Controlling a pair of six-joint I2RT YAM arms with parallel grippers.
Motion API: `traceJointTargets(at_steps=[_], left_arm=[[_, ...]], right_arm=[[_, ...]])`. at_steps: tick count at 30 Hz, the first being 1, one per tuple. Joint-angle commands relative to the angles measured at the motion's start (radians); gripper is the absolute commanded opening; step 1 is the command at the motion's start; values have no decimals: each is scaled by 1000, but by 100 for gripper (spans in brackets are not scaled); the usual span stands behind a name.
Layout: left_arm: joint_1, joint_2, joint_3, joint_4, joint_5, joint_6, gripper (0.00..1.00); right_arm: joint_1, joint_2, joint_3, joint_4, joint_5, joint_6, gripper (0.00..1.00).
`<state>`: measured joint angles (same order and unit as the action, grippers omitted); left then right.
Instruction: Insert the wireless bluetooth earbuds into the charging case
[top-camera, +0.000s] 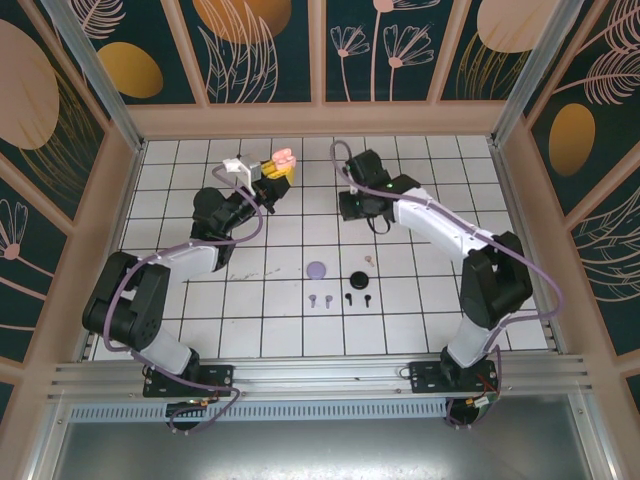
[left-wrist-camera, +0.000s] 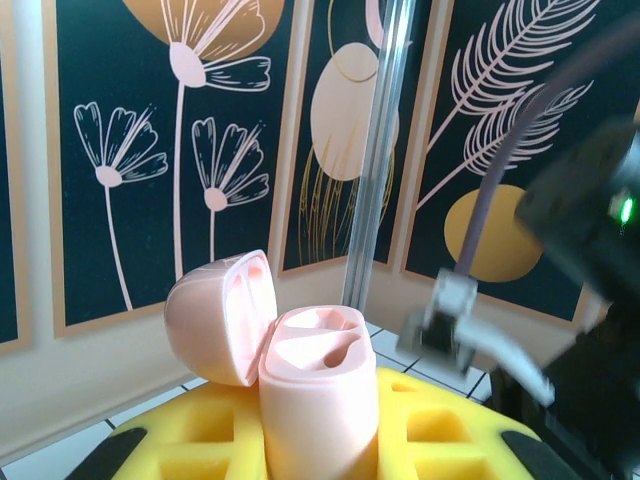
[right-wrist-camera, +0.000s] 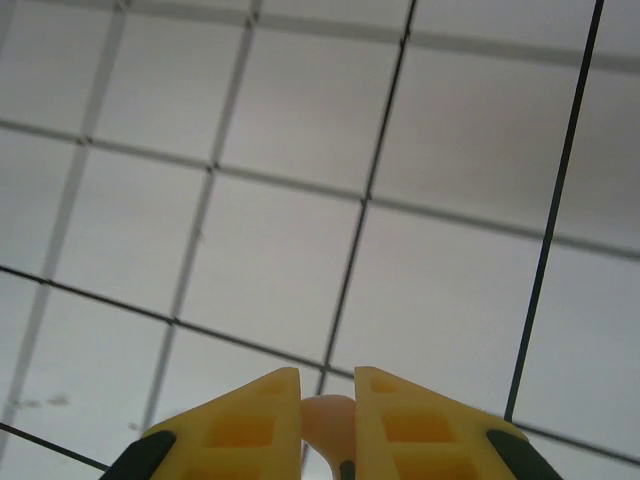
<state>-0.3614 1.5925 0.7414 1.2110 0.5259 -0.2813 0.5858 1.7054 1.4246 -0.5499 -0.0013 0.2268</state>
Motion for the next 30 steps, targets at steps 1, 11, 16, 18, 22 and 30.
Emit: traceJointTargets(at_steps=[1, 11, 16, 18, 22, 30], left_arm=[[-9, 33, -16, 115, 13, 24, 0], [-36, 64, 22, 110, 24, 163, 0], [-60, 59, 36, 68, -12, 297, 0], [-70, 58, 42, 59, -28, 349, 0], [-98, 57, 57, 44, -80, 455, 0], [-119, 63, 86, 53, -89, 486, 0]], right_arm=[[-9, -59, 102, -26, -14, -4, 16], [-5, -134, 218, 152, -62, -38, 15], [8, -191, 161, 313, -105, -56, 16], [12, -212, 127, 377, -129, -53, 16], [20, -241, 65, 482, -178, -47, 16], [34, -273, -19, 583, -234, -45, 16]])
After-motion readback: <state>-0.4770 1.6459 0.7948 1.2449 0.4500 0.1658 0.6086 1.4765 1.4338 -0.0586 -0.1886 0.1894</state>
